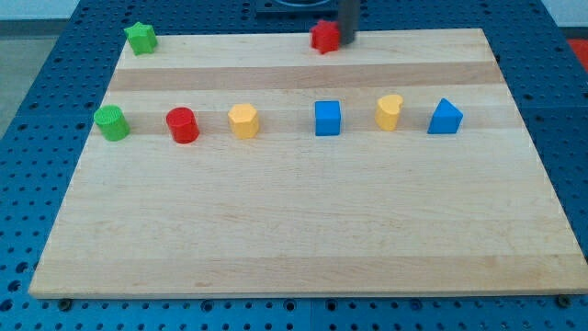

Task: Move the red star in between the yellow hexagon and blue cube in horizontal line

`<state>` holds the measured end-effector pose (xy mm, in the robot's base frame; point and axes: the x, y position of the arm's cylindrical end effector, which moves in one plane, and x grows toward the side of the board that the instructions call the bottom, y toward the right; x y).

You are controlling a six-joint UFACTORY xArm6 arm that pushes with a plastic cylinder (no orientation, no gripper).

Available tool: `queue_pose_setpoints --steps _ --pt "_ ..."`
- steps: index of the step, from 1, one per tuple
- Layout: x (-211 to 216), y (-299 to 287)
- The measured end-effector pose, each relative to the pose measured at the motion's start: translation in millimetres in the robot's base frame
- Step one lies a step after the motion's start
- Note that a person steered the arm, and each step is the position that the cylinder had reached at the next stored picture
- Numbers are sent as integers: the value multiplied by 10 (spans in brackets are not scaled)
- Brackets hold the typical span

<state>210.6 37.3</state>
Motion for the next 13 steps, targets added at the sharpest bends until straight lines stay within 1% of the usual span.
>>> queue_pose_setpoints --steps 1,2,3,4,5,7,8,9,10,11,12,13 --pt "122 -26" --pt "-121 47" --pt "-183 -120" --pt "-6 -836" --pt "517 -1213" --pt "462 -1198" --pt "617 -1093" --pt "945 -1093" --pt "840 -1084" --pt "648 -914" --pt "800 -828" --pt "1180 -952"
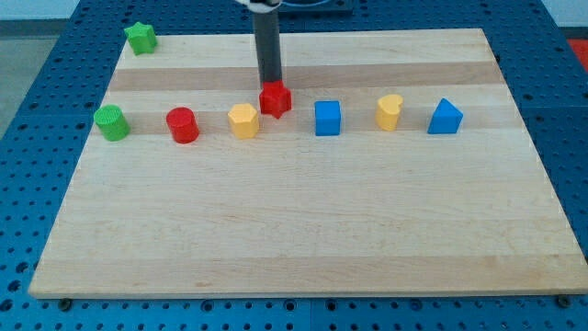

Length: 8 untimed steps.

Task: Move the red star in between the yellow hexagon and blue cube in horizontal line

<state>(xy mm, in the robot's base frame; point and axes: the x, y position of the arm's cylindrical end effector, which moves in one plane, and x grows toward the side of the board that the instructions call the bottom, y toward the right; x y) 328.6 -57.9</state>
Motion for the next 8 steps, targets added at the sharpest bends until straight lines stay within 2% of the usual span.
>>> queue_pose_setpoints --steps 1,2,6,7,8 --pt "-53 -14" --pt "-302 -15" --pt "344 -39" --pt "242 -39" --pt "-202 -108"
